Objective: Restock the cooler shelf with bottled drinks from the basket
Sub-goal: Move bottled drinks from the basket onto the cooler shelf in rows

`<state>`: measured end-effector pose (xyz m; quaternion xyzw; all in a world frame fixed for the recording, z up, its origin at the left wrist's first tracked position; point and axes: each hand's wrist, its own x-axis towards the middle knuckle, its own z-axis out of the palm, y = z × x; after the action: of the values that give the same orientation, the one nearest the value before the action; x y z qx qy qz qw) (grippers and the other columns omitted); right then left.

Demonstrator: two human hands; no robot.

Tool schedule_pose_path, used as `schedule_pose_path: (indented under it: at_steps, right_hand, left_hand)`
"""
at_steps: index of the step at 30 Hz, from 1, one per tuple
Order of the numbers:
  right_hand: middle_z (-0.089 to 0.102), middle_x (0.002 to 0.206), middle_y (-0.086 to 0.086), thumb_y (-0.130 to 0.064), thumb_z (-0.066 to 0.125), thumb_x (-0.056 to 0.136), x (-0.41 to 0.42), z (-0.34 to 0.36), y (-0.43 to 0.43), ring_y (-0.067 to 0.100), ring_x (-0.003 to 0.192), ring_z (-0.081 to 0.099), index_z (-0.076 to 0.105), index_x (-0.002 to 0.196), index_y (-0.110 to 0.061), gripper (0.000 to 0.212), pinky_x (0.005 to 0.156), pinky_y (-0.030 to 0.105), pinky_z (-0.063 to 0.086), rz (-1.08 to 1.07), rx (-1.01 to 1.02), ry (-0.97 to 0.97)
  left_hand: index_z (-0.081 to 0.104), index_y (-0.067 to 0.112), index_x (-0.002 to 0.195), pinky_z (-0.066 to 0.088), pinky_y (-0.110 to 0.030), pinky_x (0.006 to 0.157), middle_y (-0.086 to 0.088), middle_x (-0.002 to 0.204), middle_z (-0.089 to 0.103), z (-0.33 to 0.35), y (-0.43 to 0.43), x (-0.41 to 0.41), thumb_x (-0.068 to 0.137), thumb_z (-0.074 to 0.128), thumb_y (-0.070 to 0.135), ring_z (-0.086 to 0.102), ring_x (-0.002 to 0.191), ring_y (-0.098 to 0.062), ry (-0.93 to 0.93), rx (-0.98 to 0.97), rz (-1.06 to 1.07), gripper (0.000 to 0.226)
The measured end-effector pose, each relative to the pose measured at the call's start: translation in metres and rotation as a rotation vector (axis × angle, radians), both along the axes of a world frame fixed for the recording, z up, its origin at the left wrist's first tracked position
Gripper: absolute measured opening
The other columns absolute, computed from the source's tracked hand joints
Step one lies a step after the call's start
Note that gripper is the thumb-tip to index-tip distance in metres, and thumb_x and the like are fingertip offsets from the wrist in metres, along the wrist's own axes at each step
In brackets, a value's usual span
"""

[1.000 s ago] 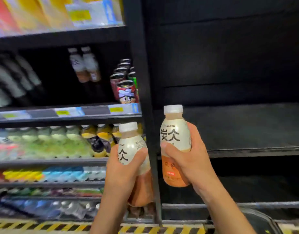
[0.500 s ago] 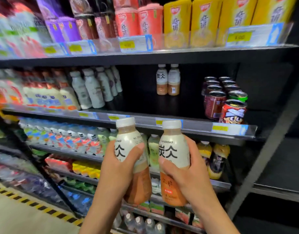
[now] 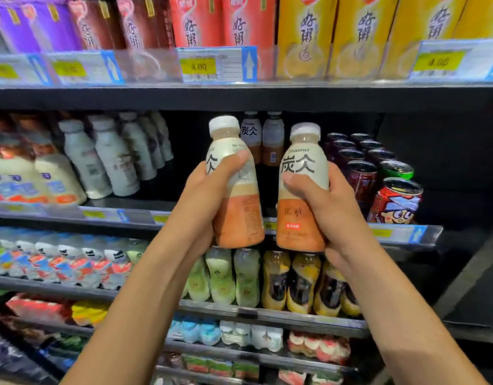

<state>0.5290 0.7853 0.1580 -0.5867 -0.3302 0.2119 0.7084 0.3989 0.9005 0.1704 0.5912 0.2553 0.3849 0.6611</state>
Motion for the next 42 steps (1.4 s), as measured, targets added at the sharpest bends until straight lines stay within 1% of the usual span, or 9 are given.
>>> schedule_pose_path:
  at_steps: [5,8,10,13,18,25,32,37,42]
  right_hand:
    - [0.071,0.096,0.007,-0.031,0.081,0.076,0.033,0.012,0.037,0.024,0.081,0.074,0.055,0.1,-0.019,0.037,0.064,0.042,0.062,-0.046,-0.099,0.121]
    - [0.07,0.086,0.002,-0.026,0.079,0.074,0.05,0.013,0.066,0.02,0.076,0.07,0.062,0.099,-0.016,0.032,0.061,0.034,0.059,-0.131,-0.082,0.112]
    - [0.073,0.095,0.0,-0.035,0.084,0.062,0.064,0.013,0.09,0.019,0.083,0.072,0.062,0.108,-0.021,0.053,0.07,0.037,0.061,-0.215,-0.077,0.038]
    - [0.071,0.104,-0.002,-0.056,0.081,0.044,0.085,0.011,0.117,0.024,0.093,0.07,0.058,0.115,-0.025,0.081,0.082,0.047,0.059,-0.318,-0.179,-0.102]
    - [0.065,0.111,-0.002,-0.045,0.083,0.064,0.108,0.006,0.138,0.022,0.102,0.065,0.051,0.123,-0.021,0.072,0.09,0.038,0.056,-0.347,-0.276,-0.224]
    - [0.065,0.118,-0.001,-0.03,0.09,0.065,0.143,-0.004,0.171,0.018,0.106,0.063,0.05,0.127,-0.017,0.075,0.091,0.032,0.054,-0.354,-0.386,-0.307]
    - [0.065,0.122,0.003,-0.029,0.092,0.06,0.175,-0.009,0.191,0.022,0.112,0.063,0.048,0.124,-0.018,0.078,0.097,0.04,0.052,-0.4,-0.447,-0.303]
    - [0.061,0.128,0.004,-0.029,0.09,0.062,0.194,-0.012,0.204,0.025,0.12,0.057,0.045,0.13,-0.017,0.083,0.102,0.042,0.048,-0.417,-0.49,-0.35]
    - [0.058,0.136,0.004,-0.031,0.089,0.066,0.204,-0.01,0.214,0.025,0.127,0.053,0.043,0.136,-0.017,0.085,0.105,0.04,0.045,-0.431,-0.542,-0.386]
  left_hand:
    - [0.063,0.006,0.116,0.059,-0.047,0.072,-0.013,0.096,0.074,0.003,0.054,0.043,0.057,0.081,0.052,0.073,0.08,-0.027,0.093,-0.046,-0.013,0.077]
    - [0.062,0.007,0.123,0.059,-0.037,0.069,-0.009,0.098,0.076,0.002,0.087,0.071,0.046,0.085,0.048,0.074,0.081,-0.023,0.044,-0.076,0.022,0.09]
    - [0.06,0.009,0.125,0.058,-0.036,0.067,-0.011,0.104,0.074,0.0,0.107,0.088,0.038,0.088,0.05,0.073,0.082,-0.024,0.008,-0.046,0.065,0.101]
    - [0.061,0.012,0.119,0.061,-0.043,0.076,-0.008,0.105,0.074,-0.009,0.137,0.104,0.041,0.089,0.057,0.073,0.088,-0.022,0.054,0.094,0.063,0.094]
    - [0.053,0.008,0.124,0.057,-0.039,0.09,-0.001,0.109,0.071,-0.027,0.178,0.123,0.055,0.087,0.056,0.07,0.098,-0.014,0.159,0.302,0.048,0.09]
    - [0.04,0.007,0.125,0.054,-0.035,0.089,-0.004,0.114,0.064,-0.044,0.205,0.145,0.064,0.085,0.045,0.065,0.103,-0.015,0.202,0.373,0.085,0.084]
    - [0.031,0.008,0.131,0.046,-0.029,0.088,0.001,0.118,0.055,-0.047,0.22,0.165,0.08,0.078,0.039,0.057,0.105,-0.014,0.299,0.481,0.058,0.076]
    - [0.035,0.011,0.132,0.05,-0.037,0.096,-0.002,0.125,0.059,-0.048,0.235,0.175,0.072,0.082,0.045,0.06,0.112,-0.017,0.327,0.455,0.053,0.083]
    - [0.052,0.02,0.127,0.055,-0.037,0.092,0.006,0.116,0.068,-0.054,0.252,0.18,0.04,0.08,0.077,0.066,0.103,-0.011,0.355,0.409,0.057,0.108]
